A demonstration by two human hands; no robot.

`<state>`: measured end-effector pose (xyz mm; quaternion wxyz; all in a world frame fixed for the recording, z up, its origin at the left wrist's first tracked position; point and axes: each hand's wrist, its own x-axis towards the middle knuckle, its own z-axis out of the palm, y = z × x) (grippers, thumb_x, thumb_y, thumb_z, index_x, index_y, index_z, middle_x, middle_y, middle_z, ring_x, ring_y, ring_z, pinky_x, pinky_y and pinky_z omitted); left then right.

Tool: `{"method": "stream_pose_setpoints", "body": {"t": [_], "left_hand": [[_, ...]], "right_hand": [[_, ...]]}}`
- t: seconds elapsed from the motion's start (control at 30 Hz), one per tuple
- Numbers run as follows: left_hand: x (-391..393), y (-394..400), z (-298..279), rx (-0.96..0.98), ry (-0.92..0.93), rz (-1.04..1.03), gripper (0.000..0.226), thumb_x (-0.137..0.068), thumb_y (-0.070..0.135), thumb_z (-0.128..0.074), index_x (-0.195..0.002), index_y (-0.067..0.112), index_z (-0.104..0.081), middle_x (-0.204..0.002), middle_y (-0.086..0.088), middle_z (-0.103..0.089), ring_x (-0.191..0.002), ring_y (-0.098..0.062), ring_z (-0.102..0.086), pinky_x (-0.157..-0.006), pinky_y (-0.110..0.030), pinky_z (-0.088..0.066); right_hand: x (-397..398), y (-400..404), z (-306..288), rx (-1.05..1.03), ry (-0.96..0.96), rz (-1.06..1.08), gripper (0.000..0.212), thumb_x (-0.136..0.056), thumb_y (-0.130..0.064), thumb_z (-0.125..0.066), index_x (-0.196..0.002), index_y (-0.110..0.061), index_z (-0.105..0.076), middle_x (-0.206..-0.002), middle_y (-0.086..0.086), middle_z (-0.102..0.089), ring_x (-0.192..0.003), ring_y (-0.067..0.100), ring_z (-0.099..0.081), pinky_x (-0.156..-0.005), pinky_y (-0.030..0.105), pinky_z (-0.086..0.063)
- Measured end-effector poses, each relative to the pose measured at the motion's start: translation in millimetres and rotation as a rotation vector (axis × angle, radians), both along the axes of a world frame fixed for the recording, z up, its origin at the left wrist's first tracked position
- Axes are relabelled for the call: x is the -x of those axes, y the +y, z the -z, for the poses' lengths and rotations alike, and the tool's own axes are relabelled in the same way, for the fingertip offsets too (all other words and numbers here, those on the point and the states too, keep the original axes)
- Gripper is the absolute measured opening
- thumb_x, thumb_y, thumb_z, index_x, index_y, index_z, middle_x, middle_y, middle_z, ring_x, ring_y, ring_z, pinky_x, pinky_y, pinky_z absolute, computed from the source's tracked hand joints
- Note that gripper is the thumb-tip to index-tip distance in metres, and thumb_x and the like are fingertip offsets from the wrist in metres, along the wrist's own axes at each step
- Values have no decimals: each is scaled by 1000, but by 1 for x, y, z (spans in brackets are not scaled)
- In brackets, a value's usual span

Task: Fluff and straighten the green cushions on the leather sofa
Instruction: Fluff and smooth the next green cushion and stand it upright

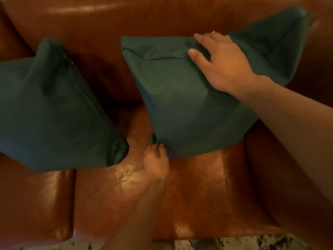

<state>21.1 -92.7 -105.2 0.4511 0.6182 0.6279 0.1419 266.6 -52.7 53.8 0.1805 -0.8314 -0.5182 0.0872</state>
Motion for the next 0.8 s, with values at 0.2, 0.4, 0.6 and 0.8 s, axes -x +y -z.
{"method": "stream_pose_setpoints", "body": {"t": [0.2,0.4,0.6,0.8], "left_hand": [[-44,10,-84,-731,-54,324,25,-89,24,-52,-66,12,-52,-71,-9,-53,-74,-32,-52,-67,-43,-39],[-122,3,-155,-1040,-231,588,29,-82,32,-65,-101,10,-71,-105,-10,-66,-100,-27,-55,-86,-40,-39],[-187,19,-162,-897,327,944,96,-83,76,-37,-152,10,-23,-159,-12,-22,-149,-29,-15,-122,-44,-6],[-173,46,-147,-936,378,903,87,-89,70,-32,-151,9,-27,-156,-12,-30,-147,-28,-20,-121,-43,-9]], "right_hand": [[10,-25,-22,-374,21,-2,47,-103,-34,-37,-145,-13,-42,-148,5,-43,-144,21,-30,-118,37,-24],[-15,-84,-26,-1000,-48,212,32,-99,-5,-40,-124,9,-55,-121,22,-59,-116,34,-55,-101,50,-42],[-55,-103,33,-954,1020,930,44,-105,-37,-26,-133,-18,-54,-138,1,-56,-125,9,-52,-109,30,-32],[-20,-95,103,-559,945,801,52,-99,-57,-23,-118,-34,-66,-114,-13,-69,-108,-1,-61,-95,26,-45]]}}
